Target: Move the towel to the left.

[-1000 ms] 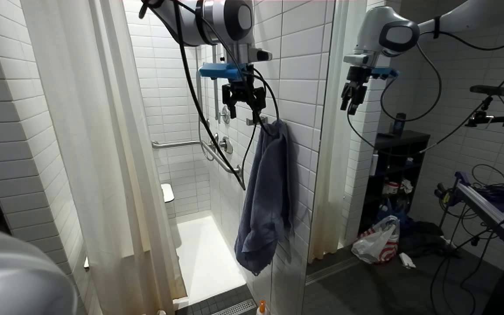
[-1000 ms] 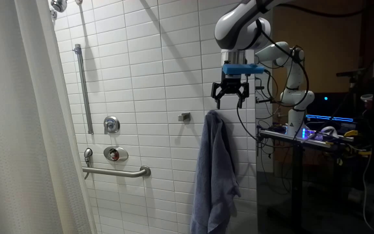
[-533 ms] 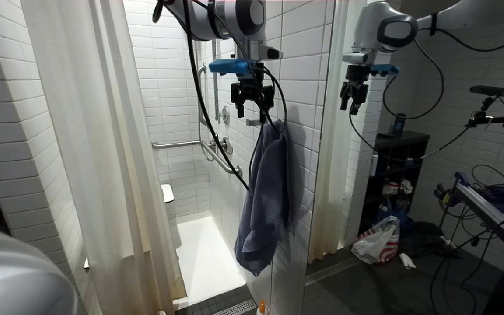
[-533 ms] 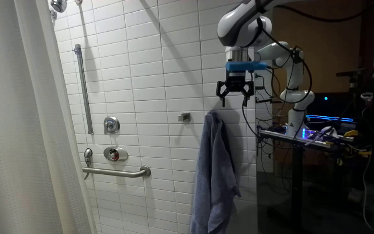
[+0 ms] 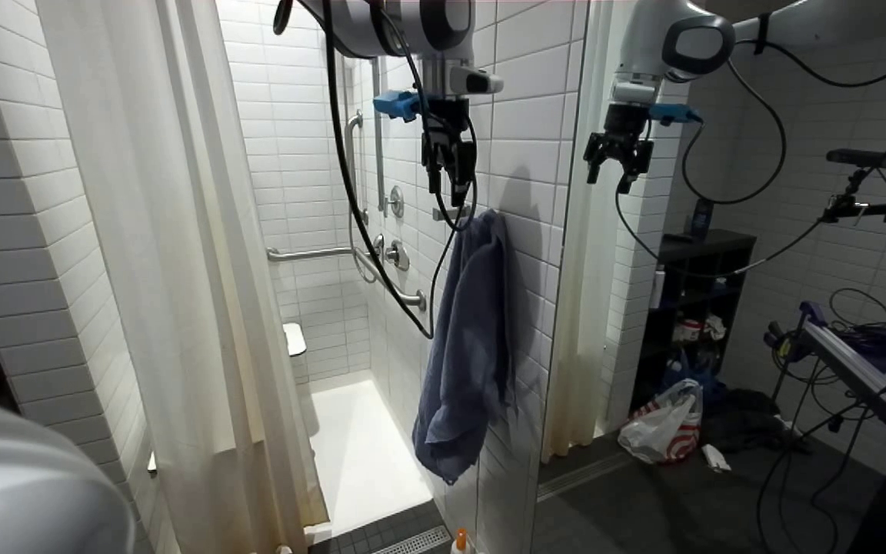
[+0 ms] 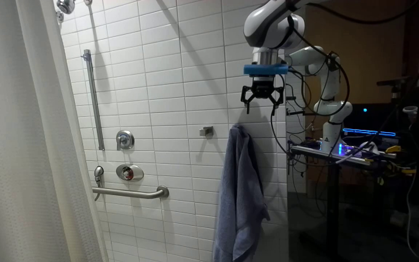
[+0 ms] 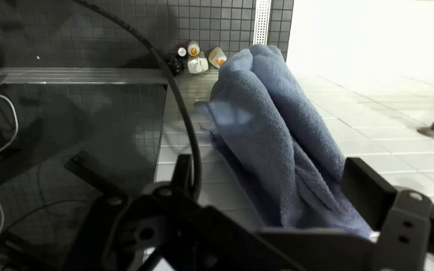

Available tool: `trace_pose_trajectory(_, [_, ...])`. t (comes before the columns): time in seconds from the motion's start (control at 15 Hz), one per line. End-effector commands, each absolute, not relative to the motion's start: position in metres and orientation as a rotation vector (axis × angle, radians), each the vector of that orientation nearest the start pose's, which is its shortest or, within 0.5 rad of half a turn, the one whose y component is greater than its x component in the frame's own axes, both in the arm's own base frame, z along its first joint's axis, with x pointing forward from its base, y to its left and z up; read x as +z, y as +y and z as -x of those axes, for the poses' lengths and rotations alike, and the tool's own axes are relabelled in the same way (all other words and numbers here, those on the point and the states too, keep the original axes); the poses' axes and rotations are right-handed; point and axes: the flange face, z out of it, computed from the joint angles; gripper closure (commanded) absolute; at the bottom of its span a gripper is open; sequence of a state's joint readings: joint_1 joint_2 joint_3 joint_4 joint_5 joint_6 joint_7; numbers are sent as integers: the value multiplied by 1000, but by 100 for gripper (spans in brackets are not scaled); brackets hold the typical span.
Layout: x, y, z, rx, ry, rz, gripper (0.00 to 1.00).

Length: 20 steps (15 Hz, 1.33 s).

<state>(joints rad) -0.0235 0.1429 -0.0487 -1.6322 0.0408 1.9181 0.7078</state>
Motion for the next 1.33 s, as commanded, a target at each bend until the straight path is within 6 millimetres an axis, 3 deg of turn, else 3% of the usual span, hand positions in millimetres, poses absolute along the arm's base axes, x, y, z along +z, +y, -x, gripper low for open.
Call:
trace_pose_trajectory(0.0, [544,-44,-629,-254,1370,2752,0])
trace_pose_trajectory(0.27, [536,-51,-641,-424,1546,2734,0])
trace_pose_trajectory(0.47, [528,-51,-647,-518,1569,2772,0])
trace_pose_trajectory(0.87, [522,-33,-655,-625,1389,2915,0])
trace_pose_trajectory(1.27, [522,-27,-657,-432,1098,2926,0])
